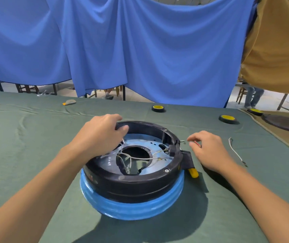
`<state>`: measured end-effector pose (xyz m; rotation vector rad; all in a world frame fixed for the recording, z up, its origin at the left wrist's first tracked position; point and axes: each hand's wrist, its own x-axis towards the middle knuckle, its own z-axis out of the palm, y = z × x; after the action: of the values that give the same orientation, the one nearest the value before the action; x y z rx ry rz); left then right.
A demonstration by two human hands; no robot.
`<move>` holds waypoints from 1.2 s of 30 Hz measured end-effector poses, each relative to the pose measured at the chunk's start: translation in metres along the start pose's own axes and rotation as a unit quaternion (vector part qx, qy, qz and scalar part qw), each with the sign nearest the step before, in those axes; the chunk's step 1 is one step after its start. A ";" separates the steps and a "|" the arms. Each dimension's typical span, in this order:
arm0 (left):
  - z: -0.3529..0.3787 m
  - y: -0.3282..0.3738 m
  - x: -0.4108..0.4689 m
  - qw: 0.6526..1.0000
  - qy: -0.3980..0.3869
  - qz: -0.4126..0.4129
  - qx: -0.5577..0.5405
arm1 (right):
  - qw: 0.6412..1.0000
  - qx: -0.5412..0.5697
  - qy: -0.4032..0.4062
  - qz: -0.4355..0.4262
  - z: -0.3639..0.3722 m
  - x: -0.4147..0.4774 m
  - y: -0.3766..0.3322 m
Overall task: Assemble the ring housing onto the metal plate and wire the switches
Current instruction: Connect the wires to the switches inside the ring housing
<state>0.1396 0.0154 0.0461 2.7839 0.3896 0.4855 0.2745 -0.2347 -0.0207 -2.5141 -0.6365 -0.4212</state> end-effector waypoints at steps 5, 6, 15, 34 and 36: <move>0.015 0.055 0.002 0.986 -0.054 0.143 0.066 | 0.998 0.010 -0.054 -0.014 0.010 0.013 0.000; 0.020 0.064 0.004 0.982 -0.058 0.163 0.081 | 0.998 0.010 -0.056 -0.014 0.011 0.016 0.000; 0.044 0.080 0.004 0.973 -0.102 0.198 0.056 | 0.997 -0.044 -0.051 -0.029 0.017 0.017 0.008; 0.037 0.074 -0.001 0.982 0.024 0.164 -0.089 | 0.902 0.430 -0.027 -0.013 -0.024 0.005 -0.023; 0.035 0.074 -0.003 0.976 0.050 0.173 -0.121 | 0.845 0.524 -0.095 -0.037 -0.039 0.003 -0.029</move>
<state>0.1659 -0.0624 0.0376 2.5981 -0.1345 0.7007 0.2558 -0.2322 0.0240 -1.4755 -0.7616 0.1586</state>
